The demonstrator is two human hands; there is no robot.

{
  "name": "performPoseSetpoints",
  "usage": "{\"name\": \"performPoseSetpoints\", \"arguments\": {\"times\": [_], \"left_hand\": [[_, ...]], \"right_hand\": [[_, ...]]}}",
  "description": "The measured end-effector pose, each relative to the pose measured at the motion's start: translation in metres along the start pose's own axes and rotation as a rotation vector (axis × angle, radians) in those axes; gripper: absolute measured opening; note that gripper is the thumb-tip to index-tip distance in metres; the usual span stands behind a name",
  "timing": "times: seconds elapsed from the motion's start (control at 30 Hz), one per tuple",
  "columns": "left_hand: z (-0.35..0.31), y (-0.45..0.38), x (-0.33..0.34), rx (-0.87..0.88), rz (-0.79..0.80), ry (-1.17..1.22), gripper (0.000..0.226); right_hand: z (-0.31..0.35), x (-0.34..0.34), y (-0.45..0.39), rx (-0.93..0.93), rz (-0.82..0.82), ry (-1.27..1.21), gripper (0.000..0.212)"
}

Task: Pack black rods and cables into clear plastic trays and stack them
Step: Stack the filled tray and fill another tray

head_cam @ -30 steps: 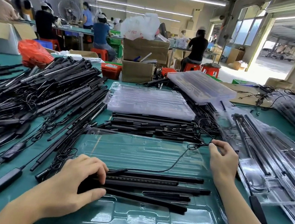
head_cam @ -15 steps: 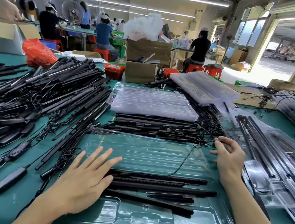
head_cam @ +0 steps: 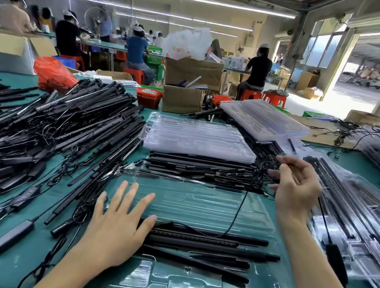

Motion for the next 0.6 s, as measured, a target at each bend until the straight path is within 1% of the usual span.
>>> {"name": "performPoseSetpoints", "arguments": {"times": [0.1, 0.17, 0.2, 0.23, 0.27, 0.3, 0.33, 0.37, 0.4, 0.43, 0.53, 0.57, 0.6], "left_hand": [[0.001, 0.000, 0.000, -0.015, 0.032, 0.026, 0.064], [-0.002, -0.002, -0.011, -0.028, 0.005, 0.110, 0.066], [-0.007, -0.002, -0.021, -0.015, -0.069, 0.188, 0.067], [-0.015, 0.000, -0.036, 0.023, -0.188, 0.309, 0.064], [-0.025, 0.004, -0.052, 0.084, -0.300, 0.471, 0.056], [-0.038, 0.008, -0.064, 0.154, -0.340, 0.649, 0.044], [-0.054, 0.011, -0.071, 0.223, -0.320, 0.793, 0.032], [-0.071, 0.011, -0.073, 0.275, -0.267, 0.890, 0.024], [-0.086, 0.010, -0.075, 0.306, -0.206, 0.961, 0.022], [-0.101, 0.007, -0.075, 0.329, -0.142, 1.020, 0.025], [-0.147, -0.006, -0.072, 0.403, 0.122, 1.171, 0.051], [-0.161, -0.008, -0.071, 0.424, 0.190, 1.203, 0.054], [-0.172, -0.009, -0.071, 0.444, 0.234, 1.230, 0.051]], "right_hand": [[0.023, 0.012, 0.007, -0.065, 0.020, -0.066, 0.030], [0.038, 0.022, 0.010, -0.090, 0.057, -0.099, 0.033], [0.045, 0.027, 0.012, -0.102, 0.084, -0.108, 0.032], [0.052, 0.033, 0.014, -0.118, 0.115, -0.116, 0.029], [0.060, 0.039, 0.017, -0.139, 0.147, -0.125, 0.026], [0.068, 0.045, 0.020, -0.159, 0.179, -0.133, 0.024], [0.076, 0.052, 0.023, -0.168, 0.209, -0.140, 0.024], [0.084, 0.059, 0.027, -0.165, 0.238, -0.149, 0.025], [0.091, 0.066, 0.031, -0.155, 0.263, -0.163, 0.028], [0.098, 0.073, 0.035, -0.141, 0.283, -0.181, 0.031], [0.116, 0.089, 0.046, -0.103, 0.326, -0.243, 0.041], [0.122, 0.094, 0.049, -0.091, 0.340, -0.262, 0.043], [0.126, 0.098, 0.051, -0.076, 0.356, -0.280, 0.044]]}}
Point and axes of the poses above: each hand's wrist, its own y-axis away from the middle knuckle, its own x-axis out of the palm, z = x × y, the point moved 6 cm from there along -y, towards the middle knuckle, and after that the axes turned 6 degrees about -z, right-handed, at the moved point
